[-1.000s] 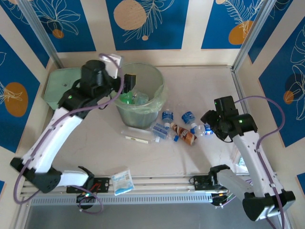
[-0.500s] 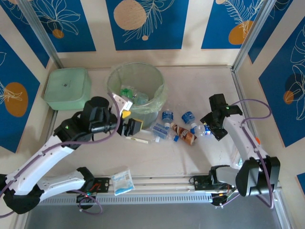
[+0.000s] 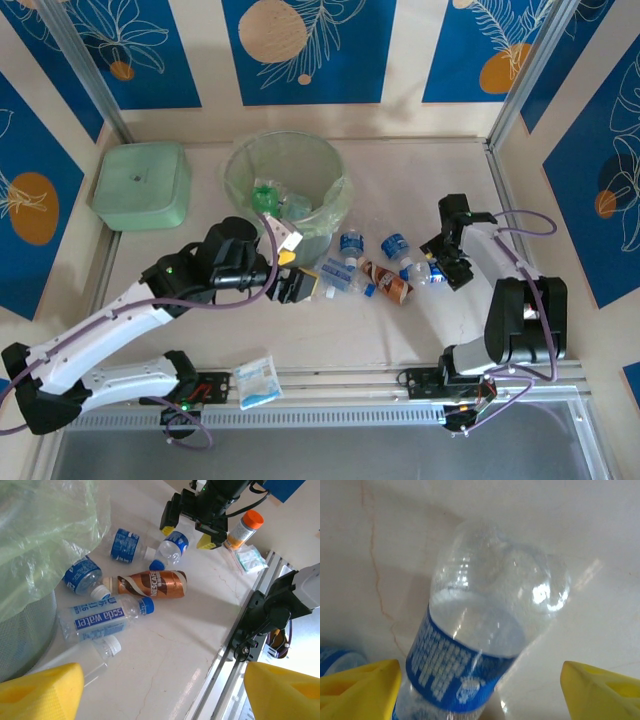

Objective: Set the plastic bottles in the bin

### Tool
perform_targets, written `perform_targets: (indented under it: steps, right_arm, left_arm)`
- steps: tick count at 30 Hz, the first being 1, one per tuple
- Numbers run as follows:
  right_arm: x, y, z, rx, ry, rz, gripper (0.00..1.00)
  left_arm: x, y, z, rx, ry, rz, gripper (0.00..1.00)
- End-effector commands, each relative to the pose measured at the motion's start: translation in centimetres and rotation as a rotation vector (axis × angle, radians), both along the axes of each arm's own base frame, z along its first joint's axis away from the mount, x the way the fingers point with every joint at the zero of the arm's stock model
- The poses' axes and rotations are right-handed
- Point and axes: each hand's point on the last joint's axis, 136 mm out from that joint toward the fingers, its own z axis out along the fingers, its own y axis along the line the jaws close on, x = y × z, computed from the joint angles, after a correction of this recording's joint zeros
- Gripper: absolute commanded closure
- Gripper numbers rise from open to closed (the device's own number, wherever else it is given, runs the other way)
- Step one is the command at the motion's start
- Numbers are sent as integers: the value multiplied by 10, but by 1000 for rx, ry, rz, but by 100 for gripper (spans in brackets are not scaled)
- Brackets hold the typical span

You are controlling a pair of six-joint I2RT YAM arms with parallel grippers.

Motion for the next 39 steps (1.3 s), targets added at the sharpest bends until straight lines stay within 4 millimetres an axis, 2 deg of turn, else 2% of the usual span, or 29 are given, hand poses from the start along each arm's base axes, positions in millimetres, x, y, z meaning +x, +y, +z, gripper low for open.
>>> perform_targets:
  steps: [1, 10, 16, 22, 27, 31, 34, 39]
  right_arm:
    - [6, -2, -8, 19, 8, 7, 15]
    - [15, -12, -30, 2, 42, 14, 19]
    - [14, -11, -44, -6, 78, 39, 24]
    - [13, -13, -38, -50, 76, 73, 32]
    - [14, -15, -17, -89, 40, 102, 41]
    - [14, -12, 10, -120, -16, 140, 44]
    - [13, -5, 38, -145, -77, 186, 44]
    - [16, 20, 105, -175, -234, 290, 44]
  left_arm:
    - [-3, -5, 2, -35, 12, -9, 17]
    - [-3, 6, -1, 1, -7, 15, 17]
    - [1, 12, -11, 45, 0, 49, 17]
    - [5, 20, -9, 59, -14, 88, 17]
    - [8, 25, -5, 71, -28, 114, 17]
    - [14, 32, -1, 82, -44, 165, 17]
    - [22, 45, 5, 101, -77, 239, 17]
    - [33, 73, 20, 129, -150, 364, 16]
